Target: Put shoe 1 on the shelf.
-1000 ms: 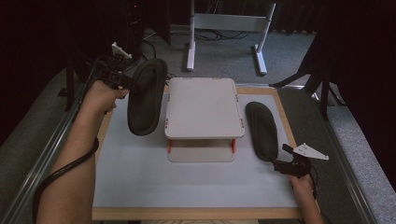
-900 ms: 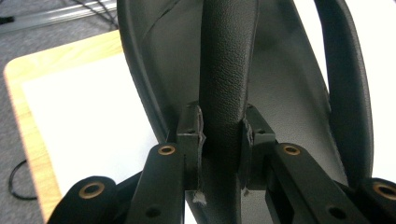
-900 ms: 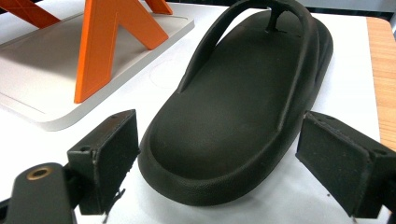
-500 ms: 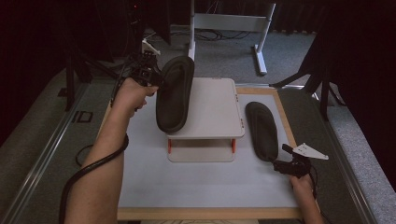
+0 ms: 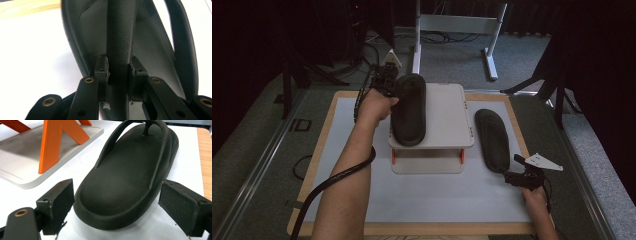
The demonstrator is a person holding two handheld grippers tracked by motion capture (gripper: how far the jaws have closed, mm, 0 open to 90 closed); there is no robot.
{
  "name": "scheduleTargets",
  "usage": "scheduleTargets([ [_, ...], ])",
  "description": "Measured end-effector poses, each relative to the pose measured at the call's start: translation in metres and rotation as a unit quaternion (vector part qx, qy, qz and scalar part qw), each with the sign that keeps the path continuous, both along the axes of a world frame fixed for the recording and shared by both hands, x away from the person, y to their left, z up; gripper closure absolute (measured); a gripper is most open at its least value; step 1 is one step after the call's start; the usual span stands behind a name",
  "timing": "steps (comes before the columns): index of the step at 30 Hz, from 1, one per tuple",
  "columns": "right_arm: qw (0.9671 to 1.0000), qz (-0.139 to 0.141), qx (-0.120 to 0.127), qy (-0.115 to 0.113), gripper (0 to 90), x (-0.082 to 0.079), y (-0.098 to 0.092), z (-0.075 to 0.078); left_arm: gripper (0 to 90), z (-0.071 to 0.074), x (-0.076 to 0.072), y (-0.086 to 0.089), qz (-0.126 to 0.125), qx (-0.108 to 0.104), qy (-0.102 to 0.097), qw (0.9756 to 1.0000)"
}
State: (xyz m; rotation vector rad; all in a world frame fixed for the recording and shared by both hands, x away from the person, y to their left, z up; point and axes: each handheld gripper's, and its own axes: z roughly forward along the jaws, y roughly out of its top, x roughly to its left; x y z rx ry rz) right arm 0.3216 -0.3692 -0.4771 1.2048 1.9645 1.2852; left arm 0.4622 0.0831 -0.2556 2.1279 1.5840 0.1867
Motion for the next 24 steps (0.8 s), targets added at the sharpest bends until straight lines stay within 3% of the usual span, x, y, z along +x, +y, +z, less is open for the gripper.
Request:
scheduleTargets([
  [3, 1.0, 0.001, 0.0, -0.001, 12.4, 0.0, 0.0, 0.0, 73.7, 0.0, 0.001, -0.006, 0.004, 0.011, 0.001, 0.9999],
  [4, 1.0, 0.001, 0.0, -0.001, 12.4, 0.0, 0.0, 0.0, 73.5, 0.0, 0.001, -0.012, 0.008, 0.026, 0.001, 0.9996],
  [9, 1.0, 0.002, 0.0, -0.001, 12.4, 0.0, 0.0, 0.0, 72.5, 0.0, 0.001, -0.016, 0.01, 0.038, -0.004, 0.9992],
  [12, 1.0, 0.002, 0.0, -0.002, 12.4, 0.0, 0.0, 0.0, 56.4, 0.001, 0.0, -0.015, -0.003, 0.029, -0.002, 0.9996],
  [14, 1.0, 0.002, 0.0, -0.002, 12.4, 0.0, 0.0, 0.0, 54.8, 0.001, 0.0, -0.015, -0.003, 0.029, -0.002, 0.9996],
  [15, 1.0, 0.001, 0.0, -0.001, 12.4, 0.0, 0.0, 0.0, 51.3, 0.005, -0.001, -0.014, -0.014, 0.019, -0.007, 0.9997],
  [24, 1.0, 0.001, 0.0, -0.002, 12.4, 0.0, 0.0, 0.0, 48.2, 0.017, -0.009, -0.005, -0.04, -0.003, -0.031, 0.9987],
])
